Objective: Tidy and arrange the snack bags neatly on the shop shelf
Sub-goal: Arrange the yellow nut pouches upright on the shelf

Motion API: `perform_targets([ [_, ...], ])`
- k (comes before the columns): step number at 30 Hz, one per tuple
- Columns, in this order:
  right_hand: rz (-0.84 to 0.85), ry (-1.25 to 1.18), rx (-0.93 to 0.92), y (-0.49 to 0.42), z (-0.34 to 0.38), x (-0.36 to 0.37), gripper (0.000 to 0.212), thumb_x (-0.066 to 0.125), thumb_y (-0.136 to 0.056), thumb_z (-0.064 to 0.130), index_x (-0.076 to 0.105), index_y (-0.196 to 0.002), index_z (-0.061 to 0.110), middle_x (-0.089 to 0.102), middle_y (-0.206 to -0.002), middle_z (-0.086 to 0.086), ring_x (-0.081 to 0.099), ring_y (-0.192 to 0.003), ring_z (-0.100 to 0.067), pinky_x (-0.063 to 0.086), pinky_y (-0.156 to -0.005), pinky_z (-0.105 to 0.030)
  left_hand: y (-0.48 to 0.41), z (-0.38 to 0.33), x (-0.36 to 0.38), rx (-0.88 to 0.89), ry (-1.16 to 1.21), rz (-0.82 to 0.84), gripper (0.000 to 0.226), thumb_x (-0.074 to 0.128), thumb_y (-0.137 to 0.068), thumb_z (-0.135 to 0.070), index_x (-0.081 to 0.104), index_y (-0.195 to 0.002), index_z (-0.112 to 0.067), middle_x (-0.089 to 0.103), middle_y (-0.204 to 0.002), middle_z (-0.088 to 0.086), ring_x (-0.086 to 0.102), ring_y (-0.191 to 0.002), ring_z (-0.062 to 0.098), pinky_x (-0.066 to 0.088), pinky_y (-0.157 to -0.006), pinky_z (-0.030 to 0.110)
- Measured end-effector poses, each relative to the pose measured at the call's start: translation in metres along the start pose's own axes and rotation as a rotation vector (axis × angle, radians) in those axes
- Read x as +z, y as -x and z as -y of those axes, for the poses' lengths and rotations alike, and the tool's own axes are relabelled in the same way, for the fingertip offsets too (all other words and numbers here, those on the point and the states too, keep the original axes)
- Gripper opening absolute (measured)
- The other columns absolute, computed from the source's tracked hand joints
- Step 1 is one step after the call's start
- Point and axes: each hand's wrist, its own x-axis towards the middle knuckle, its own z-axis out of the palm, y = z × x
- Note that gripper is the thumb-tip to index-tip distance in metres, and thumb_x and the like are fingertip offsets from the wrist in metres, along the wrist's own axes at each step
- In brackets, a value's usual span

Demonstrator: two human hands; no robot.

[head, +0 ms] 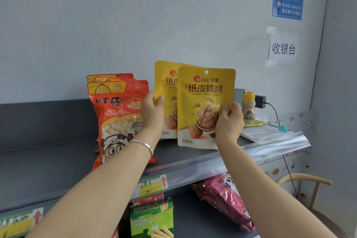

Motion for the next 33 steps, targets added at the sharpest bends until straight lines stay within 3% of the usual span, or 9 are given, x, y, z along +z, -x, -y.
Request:
perform_targets([
  [5, 0.073, -0.177, -0.032, 0.019, 0.036, 0.033, 0.027, 0.041, -0.098, 0.020, 0.037, -0.072, 0.014, 0.038, -0.061, 0.003, 0.032, -0.055, -0.011, 0.027, -0.053, -0.030, -0.026, -0.026, -0.055, 0.080, 0.119, -0.108, 0.020, 0.050, -0.094, -0.014, 0.051, -0.084, 0.003, 0.043, -0.075, 0.009, 0.034, -0.065, 0.016, 0.030, -0.061, 0.030],
  [9, 0.205, -0.290, -0.057, 0.052, 0.073, 0.072, 0.031, 0.041, -0.098, 0.020, 0.034, -0.068, 0.016, 0.037, -0.061, 0.002, 0.031, -0.054, -0.013, 0.025, -0.052, -0.030, -0.043, -0.035, -0.123, 0.135, 0.096, -0.227, 0.019, 0.051, -0.093, -0.013, 0.049, -0.075, -0.016, 0.052, -0.076, 0.007, 0.045, -0.067, 0.016, 0.040, -0.062, 0.030],
  [13, 0.363, -0.354, -0.078, 0.100, 0.105, 0.117, 0.035, 0.042, -0.098, 0.020, 0.033, -0.064, 0.024, 0.040, -0.059, 0.007, 0.036, -0.048, -0.006, 0.030, -0.048, -0.023, -0.053, -0.025, -0.194, 0.130, 0.034, -0.352, 0.022, 0.050, -0.094, -0.013, 0.049, -0.074, -0.021, 0.056, -0.080, 0.006, 0.050, -0.072, 0.016, 0.045, -0.066, 0.031],
  [15, 0.422, -0.408, -0.083, 0.124, 0.117, 0.139, 0.035, 0.042, -0.099, 0.019, 0.036, -0.065, 0.025, 0.041, -0.060, 0.008, 0.038, -0.048, -0.003, 0.031, -0.047, -0.018, -0.055, -0.016, -0.225, 0.114, 0.024, -0.399, 0.024, 0.049, -0.095, -0.010, 0.049, -0.073, -0.021, 0.056, -0.077, 0.001, 0.049, -0.068, 0.011, 0.044, -0.063, 0.022],
  [18, 0.491, -0.434, -0.070, 0.156, 0.128, 0.171, 0.020, 0.043, -0.100, 0.021, 0.052, -0.082, 0.017, 0.047, -0.068, 0.006, 0.040, -0.059, -0.008, 0.035, -0.059, -0.024, -0.059, 0.003, -0.266, 0.086, -0.016, -0.458, 0.028, 0.048, -0.095, -0.008, 0.046, -0.070, -0.021, 0.051, -0.070, -0.005, 0.042, -0.059, 0.004, 0.036, -0.053, 0.014],
  [20, 0.530, -0.418, -0.065, 0.175, 0.132, 0.190, 0.016, 0.043, -0.100, 0.022, 0.054, -0.094, 0.013, 0.050, -0.071, 0.006, 0.042, -0.061, -0.010, 0.036, -0.062, -0.028, -0.064, 0.019, -0.291, 0.047, -0.061, -0.476, 0.025, 0.048, -0.095, -0.008, 0.048, -0.073, -0.020, 0.053, -0.072, -0.004, 0.044, -0.064, 0.009, 0.038, -0.058, 0.019],
  [25, 0.616, -0.330, -0.069, 0.215, 0.128, 0.231, 0.015, 0.043, -0.100, 0.019, 0.049, -0.089, 0.012, 0.049, -0.073, 0.003, 0.042, -0.065, -0.016, 0.036, -0.065, -0.031, -0.080, 0.075, -0.335, -0.109, -0.135, -0.483, 0.015, 0.046, -0.097, -0.012, 0.057, -0.096, -0.022, 0.064, -0.101, 0.002, 0.059, -0.094, 0.021, 0.048, -0.086, 0.038],
  [28, 0.620, -0.322, 0.031, 0.230, 0.117, 0.252, 0.021, 0.039, -0.101, 0.018, 0.047, -0.087, 0.005, 0.045, -0.070, 0.001, 0.037, -0.063, -0.016, 0.034, -0.062, -0.032, -0.085, 0.106, -0.344, -0.208, -0.118, -0.482, 0.022, 0.045, -0.097, -0.011, 0.057, -0.086, -0.025, 0.064, -0.095, 0.003, 0.060, -0.091, 0.026, 0.050, -0.085, 0.043],
  [33, 0.548, -0.298, 0.187, 0.235, 0.100, 0.280, 0.017, 0.035, -0.102, 0.014, 0.047, -0.090, 0.011, 0.048, -0.077, 0.001, 0.042, -0.066, -0.015, 0.036, -0.062, -0.028, -0.106, 0.140, -0.349, -0.288, -0.095, -0.447, 0.017, 0.043, -0.096, -0.008, 0.058, -0.089, -0.013, 0.062, -0.094, 0.013, 0.055, -0.081, 0.025, 0.047, -0.076, 0.039],
])
